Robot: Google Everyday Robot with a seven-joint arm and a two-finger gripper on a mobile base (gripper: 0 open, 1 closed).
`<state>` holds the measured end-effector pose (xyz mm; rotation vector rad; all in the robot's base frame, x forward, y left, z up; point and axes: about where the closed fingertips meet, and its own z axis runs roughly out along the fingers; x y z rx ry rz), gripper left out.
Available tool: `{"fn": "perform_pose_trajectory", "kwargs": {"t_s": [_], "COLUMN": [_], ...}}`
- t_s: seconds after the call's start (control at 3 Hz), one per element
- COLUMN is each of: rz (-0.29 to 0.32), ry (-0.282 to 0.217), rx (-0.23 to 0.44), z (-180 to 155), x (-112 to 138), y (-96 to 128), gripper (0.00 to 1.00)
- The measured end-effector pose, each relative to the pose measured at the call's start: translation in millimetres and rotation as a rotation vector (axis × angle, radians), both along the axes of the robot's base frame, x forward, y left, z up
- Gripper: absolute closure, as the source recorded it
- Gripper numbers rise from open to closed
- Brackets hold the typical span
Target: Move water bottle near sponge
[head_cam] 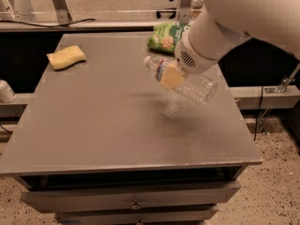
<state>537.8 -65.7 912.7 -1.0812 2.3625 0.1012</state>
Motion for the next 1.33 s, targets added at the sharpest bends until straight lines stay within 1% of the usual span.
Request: {"fn": "perform_pose_trajectory", "kwargs": {"t_s": [0.33,0.67,1.0,1.33], "rz": [0.025,0.023,-0.019,-0.053], "ry": [-0.029,-0.027,-0.058,-0.075], "rx": [-0.004,-0.004,0.052,0.131], "z": [11.3,11.0,16.9,23.1], "x": [2.1,2.0,22.3,59.1], "y": [2.3,2.4,11.1,33.1], "gripper": [1.00,1.00,1.00,1.00]}}
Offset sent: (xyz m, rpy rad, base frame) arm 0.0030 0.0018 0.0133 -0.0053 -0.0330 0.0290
